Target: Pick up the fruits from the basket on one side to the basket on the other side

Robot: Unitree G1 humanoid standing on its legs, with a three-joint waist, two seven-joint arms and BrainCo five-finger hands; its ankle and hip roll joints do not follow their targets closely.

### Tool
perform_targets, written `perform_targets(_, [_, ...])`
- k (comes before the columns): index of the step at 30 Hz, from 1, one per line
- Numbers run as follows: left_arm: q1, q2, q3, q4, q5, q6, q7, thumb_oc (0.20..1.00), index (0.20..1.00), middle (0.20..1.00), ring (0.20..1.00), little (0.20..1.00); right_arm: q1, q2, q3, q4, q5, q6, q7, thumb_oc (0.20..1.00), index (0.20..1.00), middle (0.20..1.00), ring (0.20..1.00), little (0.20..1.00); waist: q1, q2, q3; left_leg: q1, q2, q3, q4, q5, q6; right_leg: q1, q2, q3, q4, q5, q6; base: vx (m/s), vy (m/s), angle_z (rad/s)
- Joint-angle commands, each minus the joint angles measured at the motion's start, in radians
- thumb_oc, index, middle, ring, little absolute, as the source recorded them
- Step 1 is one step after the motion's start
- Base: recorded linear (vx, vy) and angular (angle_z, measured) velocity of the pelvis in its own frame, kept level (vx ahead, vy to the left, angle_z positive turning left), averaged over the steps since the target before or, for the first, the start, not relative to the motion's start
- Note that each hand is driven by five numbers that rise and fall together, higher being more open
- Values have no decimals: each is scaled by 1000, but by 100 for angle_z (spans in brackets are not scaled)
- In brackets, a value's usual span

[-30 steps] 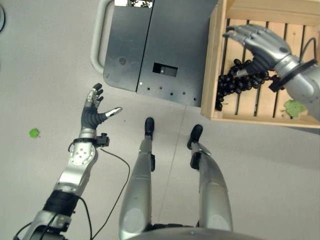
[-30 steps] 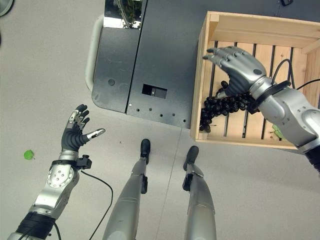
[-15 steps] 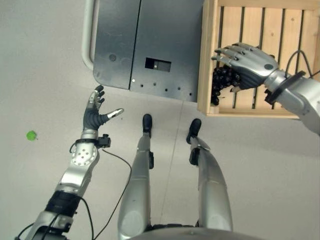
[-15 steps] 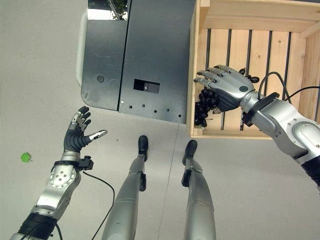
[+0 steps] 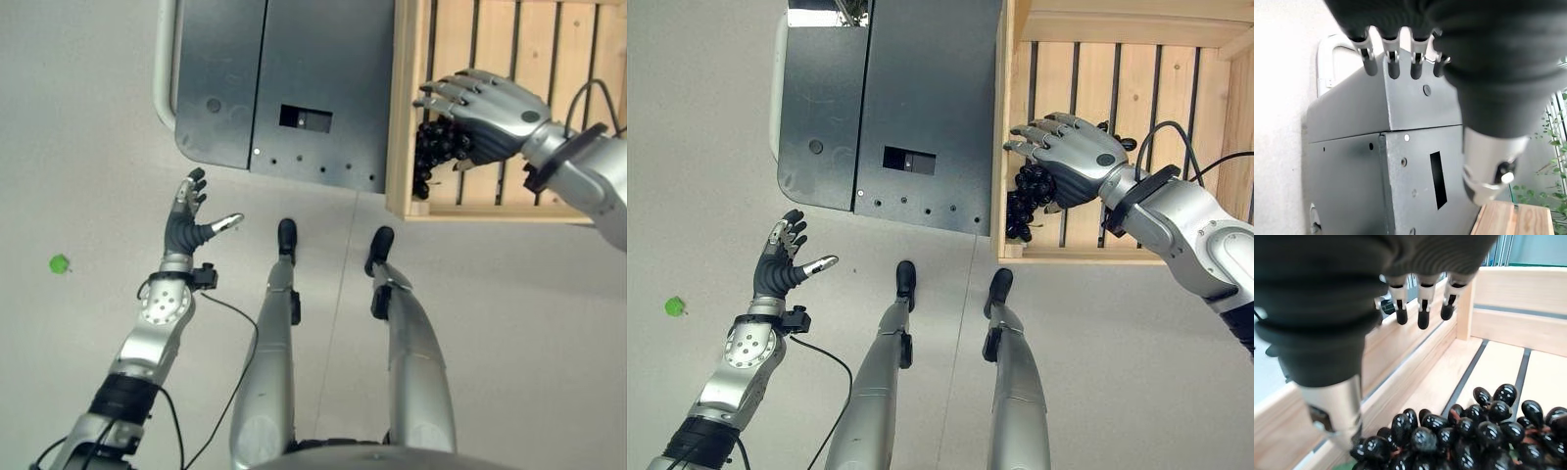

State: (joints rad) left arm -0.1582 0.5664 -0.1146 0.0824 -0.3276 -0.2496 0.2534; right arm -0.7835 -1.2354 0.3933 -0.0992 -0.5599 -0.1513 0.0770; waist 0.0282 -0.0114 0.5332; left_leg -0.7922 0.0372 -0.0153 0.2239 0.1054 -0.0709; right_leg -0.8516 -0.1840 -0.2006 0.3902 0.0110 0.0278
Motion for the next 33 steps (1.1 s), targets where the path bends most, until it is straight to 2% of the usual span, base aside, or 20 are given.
perform_targets(1, [66,-6,72,-80,40,-22,-9,1000,1000,1000,1000,1000,-3,-8,10,0,-22,35,15,1000,1000,1000,1000,1000,-16,-3,-13,-18,-34,-15,96,-94,42,-1,-13,24,11,-11,101,0,0,0])
perform_targets(6, [62,-5,67,-84,39,-21,-12,1000,1000,1000,1000,1000,-14,25,-1,93,-32,65,-8,1000,1000,1000,1000,1000,-14,2,-13,-60,-38,-10,119,-99,47,-39,-15,31,23,-8,100,-6,12,-4])
perform_targets(13, [52,-4,62,-79,30,-23,-9,1000,1000,1000,1000,1000,-85,59,47,229,-63,103,-37,1000,1000,1000,1000,1000,-10,9,-13,-107,-40,-5,134,-102,48,-84,-16,38,31,-1,99,-2,2,-1])
perform_targets(21, [51,-7,68,-75,26,-22,-7,1000,1000,1000,1000,1000,-74,70,23,242,-40,111,-57,1000,1000,1000,1000,1000,-18,4,-13,-127,-41,-4,138,-99,48,-100,-17,39,31,5,101,0,0,0])
perform_targets(24, [69,-5,101,-80,24,-20,-9,1000,1000,1000,1000,1000,33,35,-99,88,42,82,-40,1000,1000,1000,1000,1000,-33,-8,-13,-124,-41,-7,138,-101,48,-102,-17,40,35,2,102,-2,4,1])
perform_targets(25, [81,-6,119,-86,29,-19,-15,1000,1000,1000,1000,1000,100,5,-173,0,90,61,-19,1000,1000,1000,1000,1000,-44,-15,-13,-122,-41,-6,136,-101,49,-99,-15,41,35,1,103,0,0,0])
perform_targets(29, [96,-1,127,-94,33,-17,-26,1000,1000,1000,1000,1000,217,-36,-292,-95,130,43,13,1000,1000,1000,1000,1000,-43,-24,-13,-119,-41,-6,135,-102,49,-95,-15,41,34,1,103,0,0,0])
perform_targets(30, [109,-1,144,-106,41,-18,-36,1000,1000,1000,1000,1000,291,-65,-377,-151,187,26,27,1000,1000,1000,1000,1000,-54,-32,-13,-118,-40,-6,134,-100,48,-93,-14,40,33,1,104,0,0,0])
perform_targets(33, [126,4,162,-115,51,-18,-53,1000,1000,1000,1000,1000,386,-131,-495,-212,277,-1,47,1000,1000,1000,1000,1000,-64,-47,-13,-110,-35,-6,127,-96,44,-83,-10,38,22,5,104,-11,-13,-5])
